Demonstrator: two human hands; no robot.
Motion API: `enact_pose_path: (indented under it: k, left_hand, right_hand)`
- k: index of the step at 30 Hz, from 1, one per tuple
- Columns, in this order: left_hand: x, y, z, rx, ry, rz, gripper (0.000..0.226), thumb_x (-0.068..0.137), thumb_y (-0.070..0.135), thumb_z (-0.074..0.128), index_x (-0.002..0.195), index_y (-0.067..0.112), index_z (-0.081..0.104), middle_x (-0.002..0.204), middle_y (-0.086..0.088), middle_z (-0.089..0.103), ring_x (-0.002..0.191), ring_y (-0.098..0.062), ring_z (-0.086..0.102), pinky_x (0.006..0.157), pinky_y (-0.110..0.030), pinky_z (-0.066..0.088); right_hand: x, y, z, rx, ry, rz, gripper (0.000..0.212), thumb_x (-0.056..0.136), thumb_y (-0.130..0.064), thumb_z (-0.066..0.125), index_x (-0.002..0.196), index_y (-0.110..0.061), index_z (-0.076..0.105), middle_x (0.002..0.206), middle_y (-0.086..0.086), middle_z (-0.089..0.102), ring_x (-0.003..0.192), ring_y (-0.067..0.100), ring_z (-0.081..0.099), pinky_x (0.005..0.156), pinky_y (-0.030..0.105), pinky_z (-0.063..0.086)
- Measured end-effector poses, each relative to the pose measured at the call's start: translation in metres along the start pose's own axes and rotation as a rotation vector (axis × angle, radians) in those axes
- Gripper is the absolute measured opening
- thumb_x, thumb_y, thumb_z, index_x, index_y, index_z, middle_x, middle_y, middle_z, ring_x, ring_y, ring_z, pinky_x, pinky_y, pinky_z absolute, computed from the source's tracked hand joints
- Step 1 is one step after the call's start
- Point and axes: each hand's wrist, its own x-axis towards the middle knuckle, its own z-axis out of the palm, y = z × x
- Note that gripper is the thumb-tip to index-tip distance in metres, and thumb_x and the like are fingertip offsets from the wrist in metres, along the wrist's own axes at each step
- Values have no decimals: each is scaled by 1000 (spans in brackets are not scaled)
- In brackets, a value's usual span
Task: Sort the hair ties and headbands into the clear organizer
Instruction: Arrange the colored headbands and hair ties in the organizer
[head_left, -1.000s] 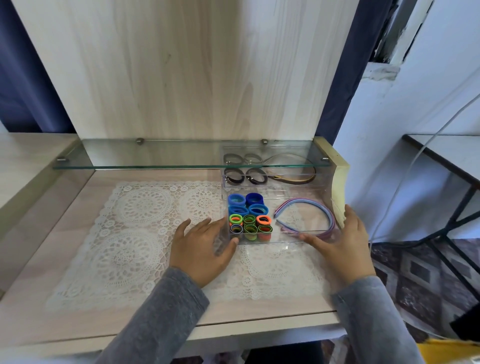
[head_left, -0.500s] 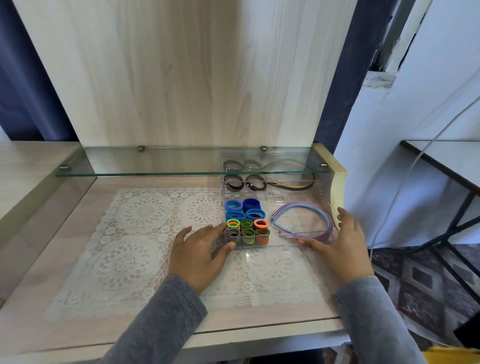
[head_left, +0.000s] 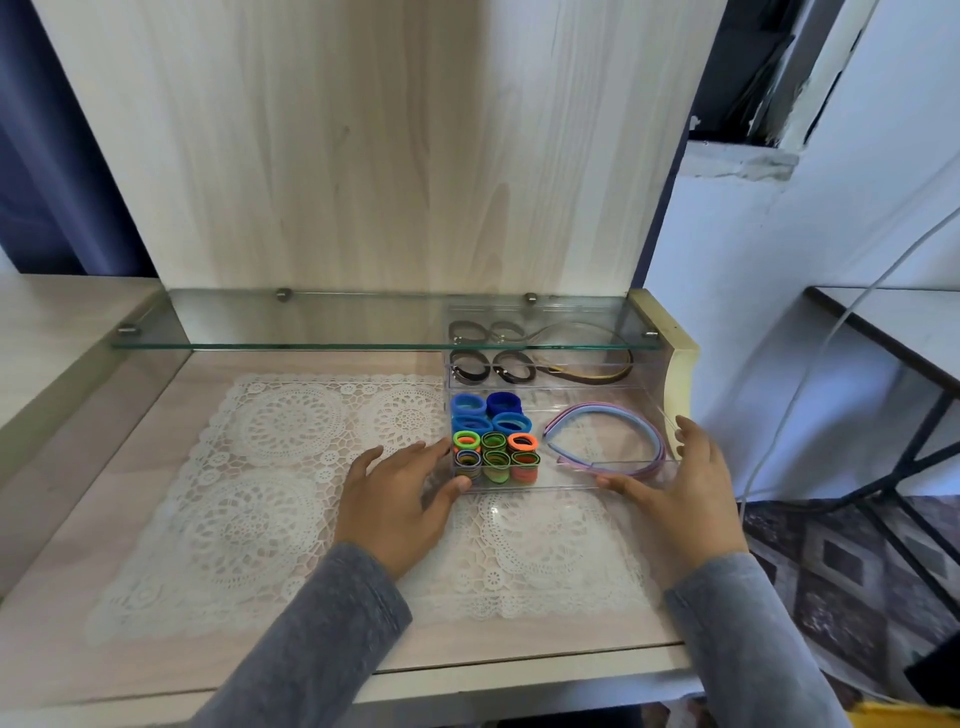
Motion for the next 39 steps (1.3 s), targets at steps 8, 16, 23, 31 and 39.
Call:
enact_pose_path:
  k: [8,16,23,31,39]
  left_hand:
    - [8,1,-3,8,0,3,75,80,74,17,137,37,47,133,14,58,127,-2,46,113,-35,18]
    - [18,3,-2,-66,39,-35,45,93,53,47,135,38,49,123,13,64,115,-6,55,110,-36,22]
    - [30,3,1,-67,52,-71,38,92,50,51,128,38,55,118,13,66,112,-7,57,110,-36,22]
    - [42,1,4,-206,125,-153,13,82,44,69,84,33,60,75,23,62,80,-3,63,93,-43,45]
    - [57,3,12,-262,204,-194,24,79,42,73,76,26,55,69,16,59,71,-8,59,81,-44,50]
  right_hand:
    - [12,-4,1,3,-18,-6,114,51,-59,81,142,-14,29,138,7,41,129,22,34,106,38,34]
    - [14,-9,13,-32,41,-11,95,57,-54,83,130,-11,39,128,10,44,121,26,36,101,41,36]
    - [24,-9,25,-179,117,9,93,52,-65,77,115,-4,45,116,16,49,108,33,41,95,46,39]
    - [31,-13,42,-183,169,51,95,49,-64,79,110,1,46,115,21,48,107,38,41,95,49,38]
    - [38,-26,56,-54,239,73,81,54,-40,88,106,2,43,114,22,39,92,28,40,87,39,41]
